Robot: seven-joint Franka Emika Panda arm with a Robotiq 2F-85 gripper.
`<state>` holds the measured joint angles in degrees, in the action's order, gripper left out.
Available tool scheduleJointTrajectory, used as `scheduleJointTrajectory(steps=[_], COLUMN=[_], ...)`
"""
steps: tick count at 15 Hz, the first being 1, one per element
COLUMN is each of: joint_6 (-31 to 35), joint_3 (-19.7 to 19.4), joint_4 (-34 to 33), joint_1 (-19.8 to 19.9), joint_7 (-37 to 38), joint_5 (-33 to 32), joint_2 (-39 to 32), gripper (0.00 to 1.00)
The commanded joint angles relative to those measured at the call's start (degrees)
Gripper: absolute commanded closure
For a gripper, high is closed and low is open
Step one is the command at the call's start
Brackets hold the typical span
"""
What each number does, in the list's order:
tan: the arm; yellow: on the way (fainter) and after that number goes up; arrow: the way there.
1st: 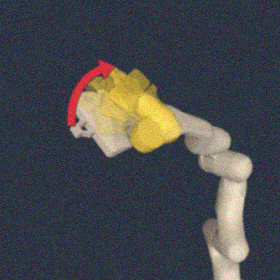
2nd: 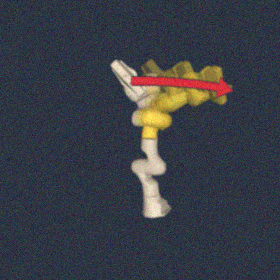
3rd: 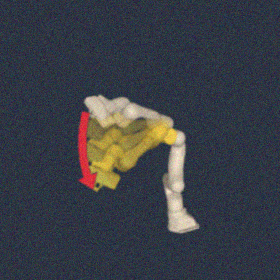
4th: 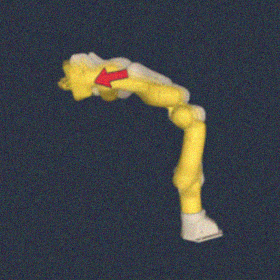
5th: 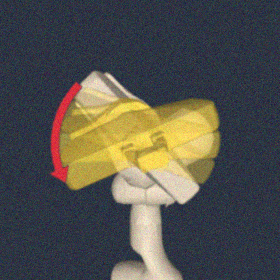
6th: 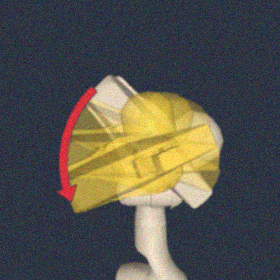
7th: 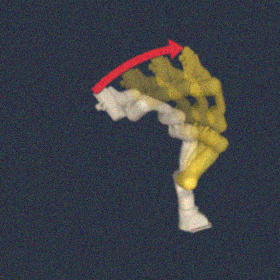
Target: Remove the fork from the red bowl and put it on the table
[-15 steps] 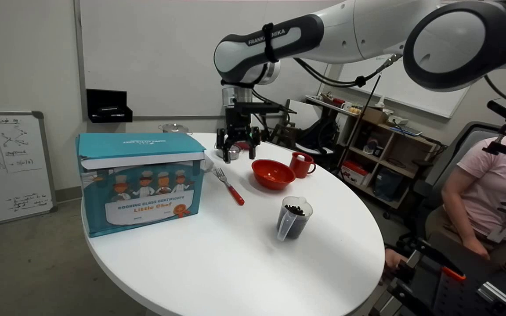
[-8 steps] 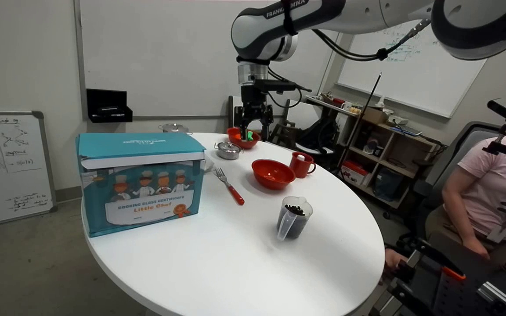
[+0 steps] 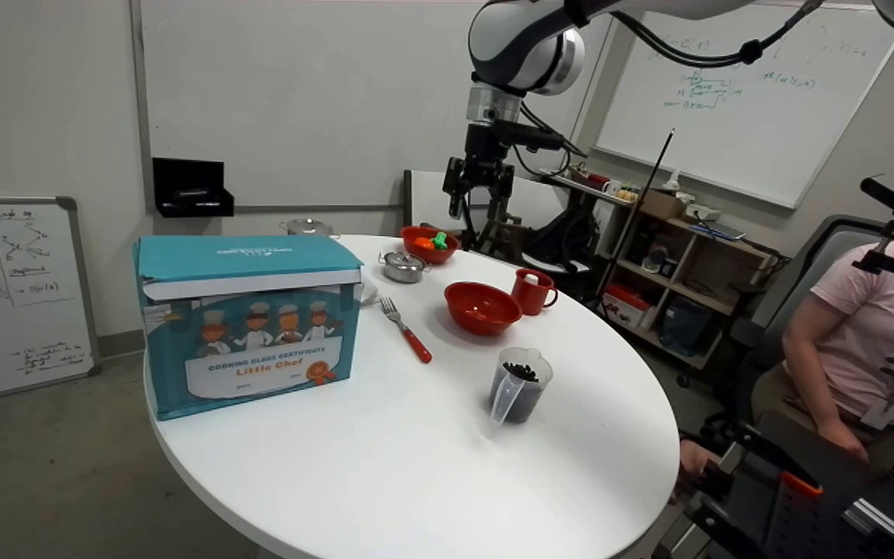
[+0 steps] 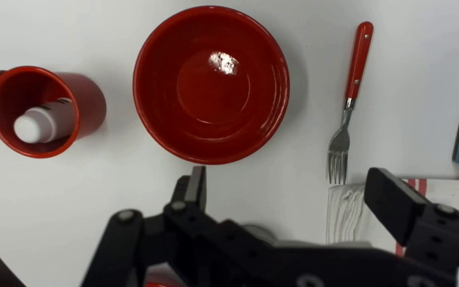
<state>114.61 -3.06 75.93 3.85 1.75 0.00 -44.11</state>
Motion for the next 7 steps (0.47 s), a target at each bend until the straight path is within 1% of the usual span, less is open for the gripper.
scheduleJointTrajectory(steps=[1, 4, 7], joint_6=[1.2, 2.9, 3.2], joint_3=[0.0, -0.1, 0.1], joint_4=[2.3, 7.3, 8.5], joint_1=[0.6, 1.4, 1.3], joint_7=[0.0, -0.1, -0.1], joint_5=[0.2, 0.5, 0.6], joint_2=[1.4, 4.5, 5.3], gripper=[0.0, 0.0, 0.0])
